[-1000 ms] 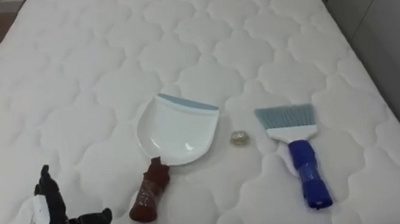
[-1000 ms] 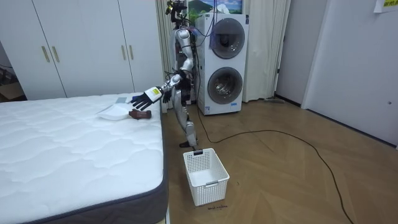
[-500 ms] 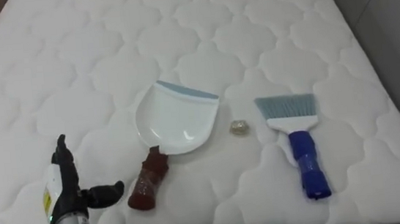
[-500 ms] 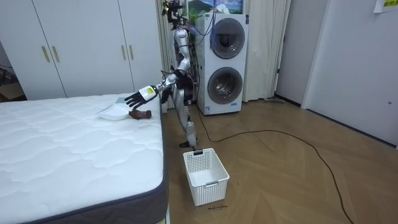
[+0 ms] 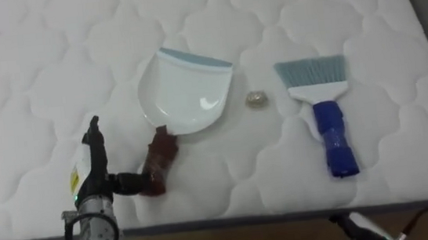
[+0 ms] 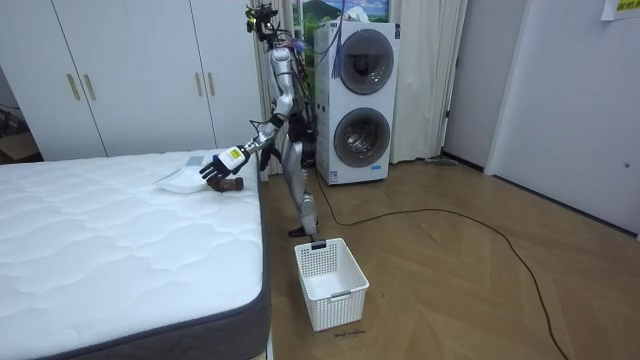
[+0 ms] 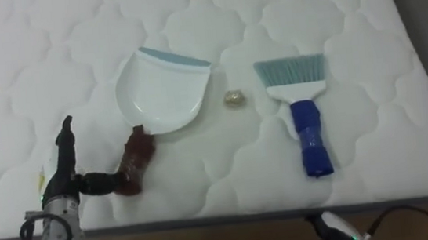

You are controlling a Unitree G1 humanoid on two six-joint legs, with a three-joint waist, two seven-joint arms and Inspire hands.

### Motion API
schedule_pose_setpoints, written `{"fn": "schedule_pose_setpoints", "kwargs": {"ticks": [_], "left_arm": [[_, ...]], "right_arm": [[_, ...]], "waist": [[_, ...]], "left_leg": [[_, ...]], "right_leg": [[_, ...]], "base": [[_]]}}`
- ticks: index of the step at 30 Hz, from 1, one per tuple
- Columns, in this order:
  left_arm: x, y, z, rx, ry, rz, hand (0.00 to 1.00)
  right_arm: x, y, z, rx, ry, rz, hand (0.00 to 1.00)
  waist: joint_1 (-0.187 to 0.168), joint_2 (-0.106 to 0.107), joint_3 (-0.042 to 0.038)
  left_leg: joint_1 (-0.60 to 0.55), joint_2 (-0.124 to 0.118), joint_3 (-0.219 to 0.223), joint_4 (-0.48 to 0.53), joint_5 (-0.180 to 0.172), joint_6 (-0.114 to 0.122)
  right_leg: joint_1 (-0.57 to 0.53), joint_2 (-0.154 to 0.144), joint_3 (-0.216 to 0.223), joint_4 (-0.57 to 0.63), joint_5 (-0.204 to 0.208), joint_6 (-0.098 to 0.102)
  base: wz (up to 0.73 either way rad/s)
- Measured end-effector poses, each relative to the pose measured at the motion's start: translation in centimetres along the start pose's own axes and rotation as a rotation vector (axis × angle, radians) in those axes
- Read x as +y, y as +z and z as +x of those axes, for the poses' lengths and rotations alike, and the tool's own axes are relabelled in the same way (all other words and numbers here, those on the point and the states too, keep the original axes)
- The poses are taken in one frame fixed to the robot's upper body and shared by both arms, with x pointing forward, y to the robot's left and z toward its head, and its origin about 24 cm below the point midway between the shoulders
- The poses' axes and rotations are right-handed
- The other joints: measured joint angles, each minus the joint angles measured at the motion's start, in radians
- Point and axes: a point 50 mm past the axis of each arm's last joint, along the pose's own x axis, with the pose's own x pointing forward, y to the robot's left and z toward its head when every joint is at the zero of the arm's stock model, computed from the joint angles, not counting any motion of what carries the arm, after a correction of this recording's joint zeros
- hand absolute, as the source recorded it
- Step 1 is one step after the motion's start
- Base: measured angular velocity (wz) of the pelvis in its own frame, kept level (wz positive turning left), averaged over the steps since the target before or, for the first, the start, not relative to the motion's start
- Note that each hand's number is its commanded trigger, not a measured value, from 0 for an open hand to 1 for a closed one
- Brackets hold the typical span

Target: Clean bed

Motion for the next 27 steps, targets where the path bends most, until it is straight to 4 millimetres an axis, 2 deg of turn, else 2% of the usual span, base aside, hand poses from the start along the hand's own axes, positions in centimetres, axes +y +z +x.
{"fn": "schedule_pose_setpoints", "kwargs": {"ticks": [3, 4, 5, 8, 16, 21, 23, 26, 27], "left_arm": [[-0.2, 0.3, 0.2, -0.002, 0.011, -0.014, 0.00], [-0.4, 0.7, 0.4, -0.002, 0.015, -0.031, 0.00], [-0.4, 0.9, 0.6, 0.000, 0.020, -0.041, 0.00], [-0.8, 2.1, 1.3, -0.010, 0.035, -0.091, 0.00], [-1.0, 3.5, 2.0, -0.033, 0.047, -0.138, 0.00], [-0.9, 4.2, 2.7, -0.034, 0.049, -0.140, 0.00], [-1.0, 4.1, 2.7, -0.027, 0.046, -0.143, 0.00], [-1.0, 3.8, 2.7, -0.012, 0.040, -0.141, 0.00], [-1.0, 3.8, 2.7, -0.007, 0.041, -0.144, 0.00]], "right_arm": [[-0.1, 0.6, 0.1, -0.023, -0.001, -0.040, 0.00], [-0.3, 0.9, 0.2, -0.032, -0.009, -0.039, 0.00], [-0.5, 1.1, 0.3, -0.035, -0.013, -0.036, 0.00], [-1.2, 2.3, 0.6, -0.063, -0.029, -0.035, 0.00], [-1.7, 3.0, 0.8, -0.076, -0.042, -0.009, 0.00], [-1.5, 3.6, 0.9, -0.079, -0.040, 0.007, 0.00], [-1.5, 3.8, 0.9, -0.084, -0.040, 0.011, 0.00], [-1.7, 4.0, 0.9, -0.093, -0.047, 0.016, 0.00], [-1.8, 4.1, 0.9, -0.095, -0.050, 0.024, 0.00]], "waist": [[-0.004, 0.001, 0.0079], [-0.006, 0.001, 0.0170], [-0.006, 0.001, 0.0206], [-0.010, -0.004, 0.0248], [-0.021, -0.011, 0.0282], [-0.025, -0.026, 0.0364], [-0.026, -0.031, 0.0359], [-0.028, -0.034, 0.0347], [-0.028, -0.042, 0.0344]], "left_leg": [[-0.031, 0.000, 0.000, 0.005, 0.004, 0.001], [-0.039, -0.002, -0.003, 0.005, 0.007, 0.001], [-0.045, -0.003, -0.003, 0.004, 0.010, 0.002], [-0.090, -0.003, -0.003, 0.003, 0.019, 0.000], [-0.157, 0.000, -0.001, 0.013, 0.023, -0.003], [-0.170, 0.002, 0.002, 0.019, 0.023, -0.003], [-0.172, 0.001, 0.002, 0.019, 0.023, -0.003], [-0.169, -0.001, -0.004, 0.021, 0.023, -0.002], [-0.164, -0.005, -0.017, 0.023, 0.023, -0.002]], "right_leg": [[-0.038, -0.003, -0.005, 0.018, 0.000, 0.000], [-0.046, -0.006, -0.016, 0.022, 0.000, 0.000], [-0.053, -0.008, -0.016, 0.025, 0.000, 0.000], [-0.112, -0.012, -0.022, 0.054, 0.000, 0.000], [-0.202, -0.015, -0.020, 0.107, -0.002, -0.002], [-0.226, -0.018, -0.019, 0.138, -0.002, -0.003], [-0.230, -0.020, -0.020, 0.144, -0.002, -0.002], [-0.265, -0.036, -0.040, 0.218, -0.006, -0.004], [-0.299, -0.043, -0.045, 0.258, -0.023, -0.005]], "base": [[0.02], [0.06], [0.05], [0.00], [0.00], [0.01], [0.00], [0.00], [-0.07]]}}
